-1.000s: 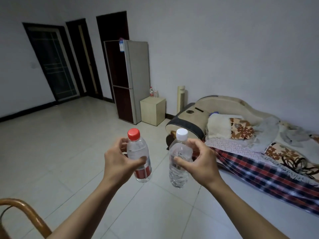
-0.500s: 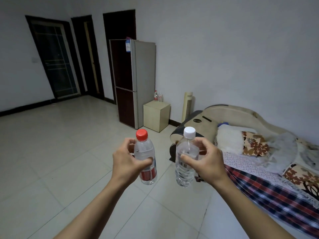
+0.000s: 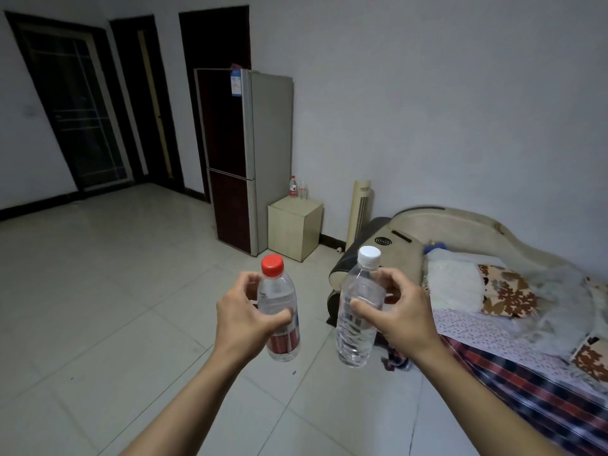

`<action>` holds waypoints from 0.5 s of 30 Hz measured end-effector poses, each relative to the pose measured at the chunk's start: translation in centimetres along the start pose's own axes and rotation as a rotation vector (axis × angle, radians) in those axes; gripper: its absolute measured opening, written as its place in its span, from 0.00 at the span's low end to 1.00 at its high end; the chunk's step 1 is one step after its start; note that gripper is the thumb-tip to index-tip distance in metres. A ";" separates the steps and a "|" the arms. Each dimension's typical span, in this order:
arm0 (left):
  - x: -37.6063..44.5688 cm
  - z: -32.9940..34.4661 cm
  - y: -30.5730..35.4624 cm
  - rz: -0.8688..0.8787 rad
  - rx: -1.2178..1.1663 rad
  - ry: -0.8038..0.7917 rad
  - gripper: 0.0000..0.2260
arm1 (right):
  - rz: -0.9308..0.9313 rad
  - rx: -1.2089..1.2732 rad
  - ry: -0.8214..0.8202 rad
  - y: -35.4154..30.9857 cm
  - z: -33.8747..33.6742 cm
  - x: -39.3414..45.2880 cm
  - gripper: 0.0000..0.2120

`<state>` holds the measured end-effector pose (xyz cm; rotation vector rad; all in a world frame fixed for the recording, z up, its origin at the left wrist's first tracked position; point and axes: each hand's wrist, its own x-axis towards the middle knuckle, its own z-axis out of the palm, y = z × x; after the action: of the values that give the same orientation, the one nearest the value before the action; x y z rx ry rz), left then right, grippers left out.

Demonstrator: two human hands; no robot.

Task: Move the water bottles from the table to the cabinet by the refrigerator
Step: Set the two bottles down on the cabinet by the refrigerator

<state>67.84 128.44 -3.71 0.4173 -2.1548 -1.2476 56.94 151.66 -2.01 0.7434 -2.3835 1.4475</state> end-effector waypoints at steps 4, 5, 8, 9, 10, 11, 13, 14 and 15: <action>5.7 2.2 -1.9 -0.020 0.029 0.004 0.25 | 0.002 0.020 -0.007 2.9 2.6 5.1 0.25; 7.3 3.0 -2.2 -0.017 0.035 -0.005 0.25 | -0.002 0.023 -0.005 3.7 3.1 6.5 0.25; 11.9 5.2 -2.7 -0.012 0.052 -0.028 0.25 | 0.000 0.045 -0.014 6.1 4.5 11.1 0.26; 13.6 5.8 -2.7 -0.010 0.056 -0.032 0.25 | 0.002 0.048 -0.025 6.8 4.9 12.9 0.27; 15.2 6.5 -2.8 -0.011 0.058 -0.034 0.25 | 0.006 0.052 -0.046 7.5 5.5 14.6 0.28; 16.8 7.1 -2.9 -0.012 0.057 -0.031 0.25 | 0.012 0.055 -0.067 8.1 5.9 16.3 0.28; 19.9 8.1 -3.2 -0.004 0.056 -0.011 0.25 | 0.010 0.059 -0.077 9.2 6.6 19.3 0.29; 21.3 8.6 -3.5 -0.003 0.059 -0.001 0.25 | 0.005 0.058 -0.068 9.7 6.9 20.8 0.29; 22.7 9.0 -3.9 -0.006 0.061 0.006 0.24 | 0.004 0.056 -0.060 10.2 7.3 22.3 0.28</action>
<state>44.54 120.17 -2.57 0.4520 -2.1923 -1.1852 33.10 142.58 -2.76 0.8071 -2.3979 1.5200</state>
